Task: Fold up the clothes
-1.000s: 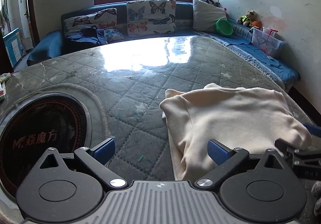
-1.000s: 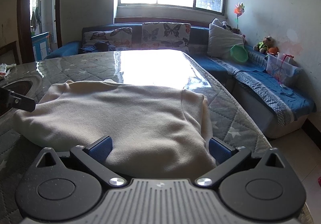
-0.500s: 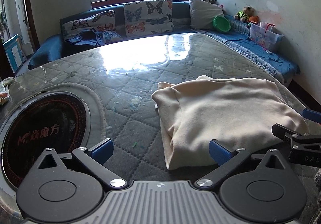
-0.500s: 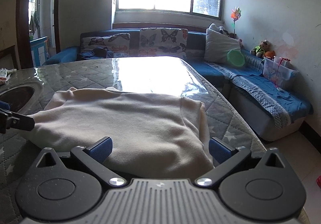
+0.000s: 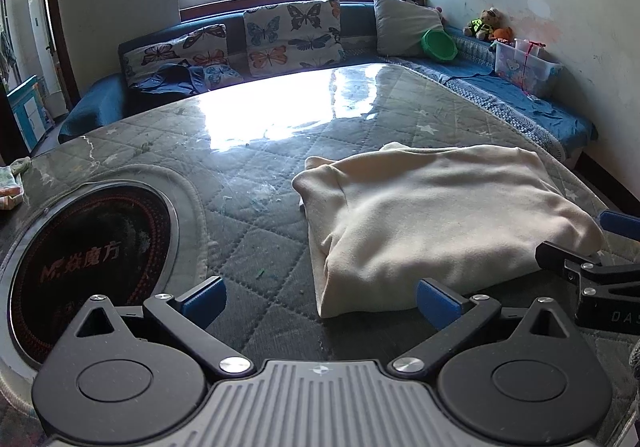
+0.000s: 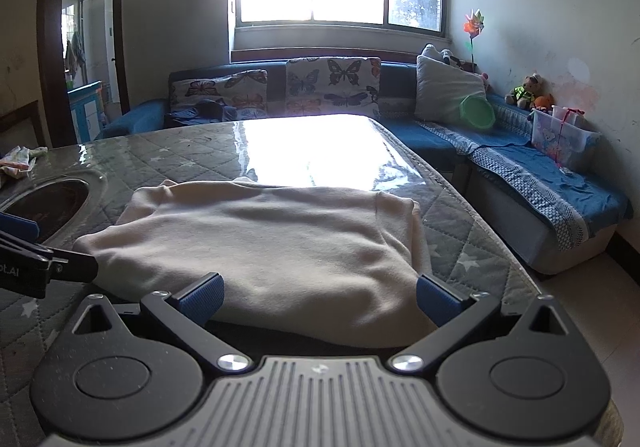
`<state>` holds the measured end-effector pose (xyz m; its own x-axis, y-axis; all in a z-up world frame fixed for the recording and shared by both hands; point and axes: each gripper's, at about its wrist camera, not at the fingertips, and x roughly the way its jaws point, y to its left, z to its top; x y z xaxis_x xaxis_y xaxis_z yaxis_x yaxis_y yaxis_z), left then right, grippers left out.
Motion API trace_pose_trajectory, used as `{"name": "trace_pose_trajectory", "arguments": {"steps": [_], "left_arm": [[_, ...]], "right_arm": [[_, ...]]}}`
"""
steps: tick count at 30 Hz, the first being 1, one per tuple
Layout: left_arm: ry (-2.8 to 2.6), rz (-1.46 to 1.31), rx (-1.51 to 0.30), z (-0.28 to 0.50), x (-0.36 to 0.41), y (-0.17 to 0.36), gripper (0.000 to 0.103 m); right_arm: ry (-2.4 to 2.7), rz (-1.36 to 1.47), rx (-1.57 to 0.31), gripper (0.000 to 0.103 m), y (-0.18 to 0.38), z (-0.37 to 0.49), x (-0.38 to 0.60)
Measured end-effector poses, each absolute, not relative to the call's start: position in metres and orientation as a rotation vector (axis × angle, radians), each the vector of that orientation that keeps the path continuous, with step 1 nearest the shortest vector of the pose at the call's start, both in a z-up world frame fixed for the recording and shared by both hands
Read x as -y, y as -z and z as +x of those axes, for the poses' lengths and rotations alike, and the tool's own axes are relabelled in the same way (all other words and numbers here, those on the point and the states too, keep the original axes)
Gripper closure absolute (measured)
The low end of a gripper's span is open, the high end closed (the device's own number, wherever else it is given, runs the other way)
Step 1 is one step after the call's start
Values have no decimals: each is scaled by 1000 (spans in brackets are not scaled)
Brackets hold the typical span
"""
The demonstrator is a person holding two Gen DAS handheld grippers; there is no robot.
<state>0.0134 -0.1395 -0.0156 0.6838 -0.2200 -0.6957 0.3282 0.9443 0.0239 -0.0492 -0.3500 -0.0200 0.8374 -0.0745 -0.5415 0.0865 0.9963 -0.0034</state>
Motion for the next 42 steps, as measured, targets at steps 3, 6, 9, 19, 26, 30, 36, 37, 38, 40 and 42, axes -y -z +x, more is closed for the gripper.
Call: {"name": "trace_pose_trajectory", "arguments": {"steps": [3, 6, 9, 19, 26, 30, 36, 37, 38, 40, 42], "left_arm": [[306, 153, -756, 11, 140, 15, 0], [308, 154, -759, 8, 141, 15, 0], [310, 157, -755, 4, 141, 14, 0], [318, 163, -749, -5, 144, 12, 0], [319, 167, -751, -10, 145, 11, 0], [318, 169, -751, -13, 144, 11, 0], [320, 171, -754, -16, 144, 11, 0], [321, 171, -754, -17, 144, 11, 0], [320, 172, -755, -17, 144, 11, 0], [323, 173, -755, -19, 144, 11, 0], [323, 176, -757, -20, 144, 11, 0]], "right_arm": [[83, 26, -570, 0, 19, -52, 348], [84, 28, -571, 0, 18, -55, 347], [83, 35, -575, 0, 18, -58, 345], [77, 51, -578, 0, 17, -66, 345], [76, 50, -573, 0, 12, -72, 342], [71, 52, -575, 0, 12, -74, 340], [63, 54, -574, 0, 9, -78, 337], [63, 54, -574, 0, 9, -78, 337], [61, 53, -574, 0, 9, -79, 336], [58, 52, -576, 0, 9, -79, 335], [56, 53, -577, 0, 9, -80, 335]]}}
